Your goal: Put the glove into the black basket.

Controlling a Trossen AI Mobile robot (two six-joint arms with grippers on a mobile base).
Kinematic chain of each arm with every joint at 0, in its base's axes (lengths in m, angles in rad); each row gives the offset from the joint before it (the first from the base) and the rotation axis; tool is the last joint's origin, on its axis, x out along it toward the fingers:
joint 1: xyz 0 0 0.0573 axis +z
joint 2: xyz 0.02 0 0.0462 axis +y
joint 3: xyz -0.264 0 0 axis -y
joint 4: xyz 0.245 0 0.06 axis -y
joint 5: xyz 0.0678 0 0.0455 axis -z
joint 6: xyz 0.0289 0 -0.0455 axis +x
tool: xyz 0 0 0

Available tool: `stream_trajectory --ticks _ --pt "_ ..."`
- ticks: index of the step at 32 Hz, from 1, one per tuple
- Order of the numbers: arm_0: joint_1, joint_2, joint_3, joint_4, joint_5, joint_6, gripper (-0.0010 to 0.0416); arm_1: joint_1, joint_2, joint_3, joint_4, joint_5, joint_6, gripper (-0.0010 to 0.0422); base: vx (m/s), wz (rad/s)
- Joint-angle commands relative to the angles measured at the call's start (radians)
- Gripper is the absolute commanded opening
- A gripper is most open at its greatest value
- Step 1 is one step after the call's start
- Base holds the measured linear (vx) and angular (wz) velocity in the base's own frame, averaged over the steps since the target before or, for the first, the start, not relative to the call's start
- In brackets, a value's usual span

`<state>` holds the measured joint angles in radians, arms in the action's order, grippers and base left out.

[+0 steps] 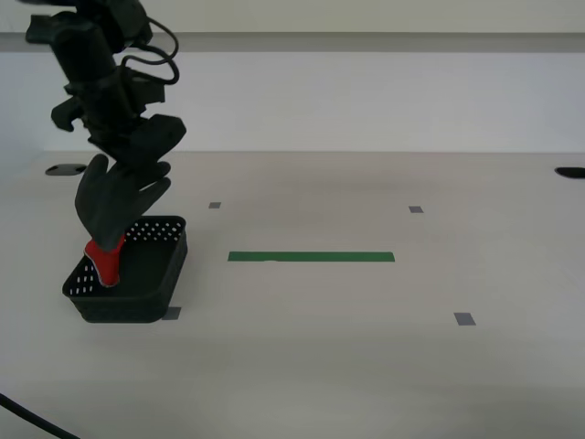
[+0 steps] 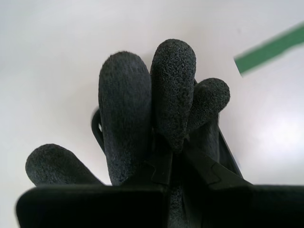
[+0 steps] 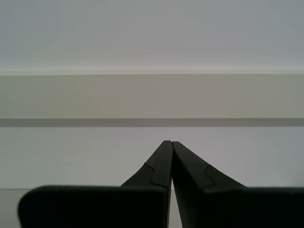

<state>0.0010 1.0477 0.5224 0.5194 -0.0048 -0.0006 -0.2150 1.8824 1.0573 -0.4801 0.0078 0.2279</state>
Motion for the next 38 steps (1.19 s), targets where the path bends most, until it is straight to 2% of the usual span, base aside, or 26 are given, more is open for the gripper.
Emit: stream_trajectory --ticks 1,2,4,8,12,21,23,24,25,27,30,31,35,37,38 --pt "0.000 0.000 0.001 0.003 0.002 0.000 0.0000 0.003 0.007 -0.069 0.066 0.013 -0.056 -0.0001 0.000 0.000" --pt "0.000 0.000 0.001 0.003 0.002 0.000 0.0001 0.004 0.011 -0.073 0.068 0.019 -0.061 -0.0001 0.000 0.000" --pt "0.000 0.000 0.001 0.003 0.002 0.000 0.0001 0.005 0.031 -0.100 0.112 0.057 -0.114 -0.0001 0.000 0.000" --pt "0.000 0.000 0.001 0.004 0.002 0.000 0.0001 0.005 0.101 -0.100 0.161 0.063 -0.166 -0.0001 0.000 0.000" --pt "0.000 0.000 0.001 0.001 0.002 0.000 0.0001 0.005 0.194 -0.100 0.183 0.062 -0.169 0.0000 0.000 0.000" --pt "0.000 0.000 0.001 0.003 0.002 0.000 0.0001 0.005 0.206 -0.092 0.190 0.062 -0.177 0.0006 0.000 0.000" --pt "0.000 0.000 0.001 0.003 0.002 0.000 0.0001 0.005 0.206 -0.089 0.170 0.062 -0.176 0.0033 0.000 0.000" --pt "0.000 0.000 0.001 0.003 0.002 0.000 0.0001 0.005 0.206 -0.089 0.152 0.061 -0.177 0.0073 0.000 0.000" --pt "0.000 0.000 0.001 0.003 0.002 0.000 0.0001 0.006 0.204 -0.089 0.146 0.060 -0.177 0.0087 0.000 0.000" --pt "0.000 0.000 0.001 0.003 0.002 0.000 0.0001 0.006 0.198 -0.089 0.114 0.059 -0.176 0.0145 0.000 0.000" --pt "0.000 0.000 0.001 0.003 0.002 0.000 0.0001 0.005 0.159 -0.087 0.089 0.059 -0.177 0.0193 0.000 0.000" --pt "0.000 0.000 0.001 0.003 0.002 0.000 0.0001 0.005 0.147 -0.087 0.089 0.059 -0.177 0.0197 0.000 0.000" --pt "0.000 0.000 0.001 0.003 0.002 0.000 0.0001 0.005 0.056 -0.087 0.089 0.059 -0.177 0.0193 0.000 0.000" --pt "0.000 0.000 0.001 0.003 0.002 0.000 0.0000 0.005 -0.002 -0.087 0.088 0.056 -0.195 0.0166 0.000 0.000" --pt "0.000 0.000 0.001 0.003 0.002 0.000 0.0001 0.005 -0.026 -0.087 0.077 0.056 -0.211 0.0138 0.000 0.000"
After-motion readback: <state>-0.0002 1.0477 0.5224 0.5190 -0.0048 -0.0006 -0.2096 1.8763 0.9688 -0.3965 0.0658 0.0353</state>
